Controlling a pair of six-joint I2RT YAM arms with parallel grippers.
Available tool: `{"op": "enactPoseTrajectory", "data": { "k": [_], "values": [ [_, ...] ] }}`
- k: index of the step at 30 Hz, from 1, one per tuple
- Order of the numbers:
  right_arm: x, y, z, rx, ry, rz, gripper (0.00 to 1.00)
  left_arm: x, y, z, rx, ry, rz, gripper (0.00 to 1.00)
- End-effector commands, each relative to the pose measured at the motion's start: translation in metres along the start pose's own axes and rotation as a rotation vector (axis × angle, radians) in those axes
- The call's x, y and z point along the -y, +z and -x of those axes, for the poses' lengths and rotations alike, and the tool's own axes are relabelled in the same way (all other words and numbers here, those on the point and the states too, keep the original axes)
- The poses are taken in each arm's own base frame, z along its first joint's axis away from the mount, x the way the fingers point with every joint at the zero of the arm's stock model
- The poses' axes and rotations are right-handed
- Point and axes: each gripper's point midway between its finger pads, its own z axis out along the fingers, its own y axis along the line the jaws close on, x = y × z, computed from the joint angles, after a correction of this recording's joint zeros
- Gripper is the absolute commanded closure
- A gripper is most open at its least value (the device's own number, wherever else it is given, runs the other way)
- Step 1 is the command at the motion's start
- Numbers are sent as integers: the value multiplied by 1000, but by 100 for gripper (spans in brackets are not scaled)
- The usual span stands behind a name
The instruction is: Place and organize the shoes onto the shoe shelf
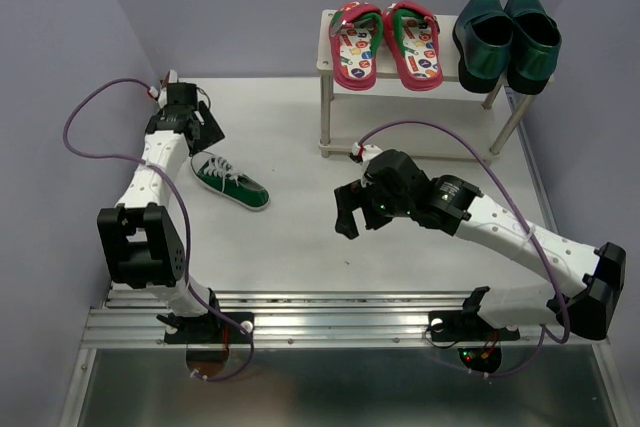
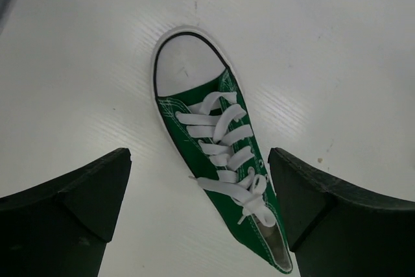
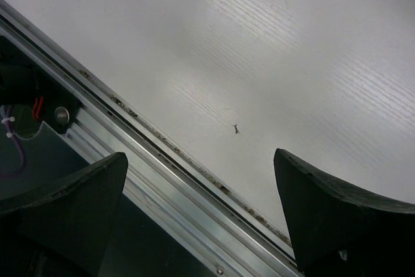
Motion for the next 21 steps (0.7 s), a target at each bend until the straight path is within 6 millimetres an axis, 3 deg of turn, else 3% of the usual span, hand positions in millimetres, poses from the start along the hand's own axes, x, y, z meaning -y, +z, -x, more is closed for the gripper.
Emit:
{"op": "enactPoseTrajectory", "data": {
  "k": [1,3,10,12,15,17,21],
  "values": [
    [0,-1,25,120,46,-18,0,26,-12,-28,17,-26,-52,1],
    [-2,0,25,118,50,-11,0,39,-11,-43,10,-28,-68,1],
    [-1,-3,23,117,52,-12,0,47,10,-92,-47,-109,-10,2],
    [1,-5,21,117,57,-22,0,43,16,-102,-53,-129,23,7],
    [4,-6,18,116,64,-29,0,45,21,-113,-76,-133,20,24],
    [4,-6,17,116,69,-29,0,47,22,-118,-82,-123,19,30],
    [4,-5,16,117,72,-28,0,49,27,-122,-80,-118,12,34]
  ]
}}
